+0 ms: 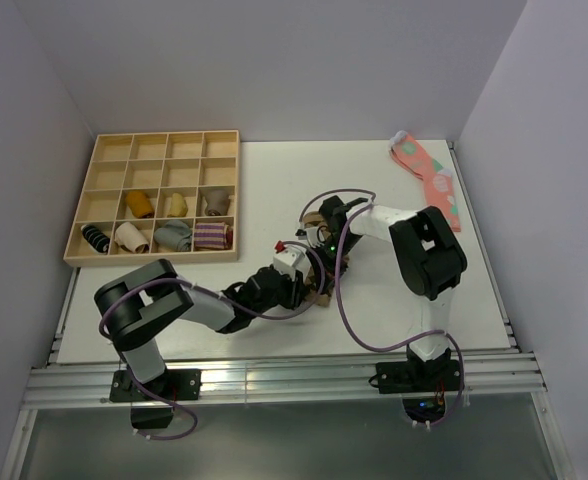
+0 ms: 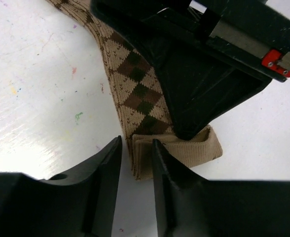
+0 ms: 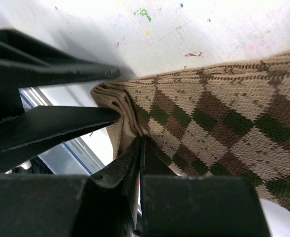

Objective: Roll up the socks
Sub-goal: Roll the sock at the center of the board.

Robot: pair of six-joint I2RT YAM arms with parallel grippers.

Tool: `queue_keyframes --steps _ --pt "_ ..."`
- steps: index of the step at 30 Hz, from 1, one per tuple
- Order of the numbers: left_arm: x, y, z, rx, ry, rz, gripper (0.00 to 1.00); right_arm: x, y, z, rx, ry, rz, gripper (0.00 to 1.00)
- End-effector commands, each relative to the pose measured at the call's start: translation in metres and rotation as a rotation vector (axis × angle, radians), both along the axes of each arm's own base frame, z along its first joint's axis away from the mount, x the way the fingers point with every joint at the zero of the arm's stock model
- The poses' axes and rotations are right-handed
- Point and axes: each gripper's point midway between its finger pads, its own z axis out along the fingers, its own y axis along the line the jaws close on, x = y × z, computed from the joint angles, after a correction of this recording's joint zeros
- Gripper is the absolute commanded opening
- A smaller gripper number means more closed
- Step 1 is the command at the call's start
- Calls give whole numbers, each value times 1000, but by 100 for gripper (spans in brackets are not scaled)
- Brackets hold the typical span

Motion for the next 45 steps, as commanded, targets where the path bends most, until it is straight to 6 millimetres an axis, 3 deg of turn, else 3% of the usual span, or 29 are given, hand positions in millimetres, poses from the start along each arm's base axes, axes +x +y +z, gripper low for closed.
queue_keyframes --steps 1,7,8,16,23,28,33,39,45 --pt "5 -5 -1 9 -1 18 35 10 -3 7 -2 -82 -1 4" --pt "3 -10 -8 78 18 28 12 19 -4 12 -13 -144 -22 9" --pt "-1 -15 -11 114 23 22 0 22 -5 13 -17 -165 -34 14" --pt "-9 -24 -23 171 30 9 0 32 -9 23 -12 -211 -83 36" --pt "-10 -32 -31 196 44 16 0 53 -27 22 -70 -258 -189 36" --pt "-12 -34 -28 182 50 10 0 80 -53 50 12 -316 -303 36" --pt "-12 -39 -27 181 56 0 0 93 -70 78 99 -391 -356 34" --pt "-15 -44 -27 169 72 -20 0 82 -77 107 199 -582 -300 34" --pt "-18 -51 -27 156 96 -42 0 59 -82 112 216 -726 -178 33"
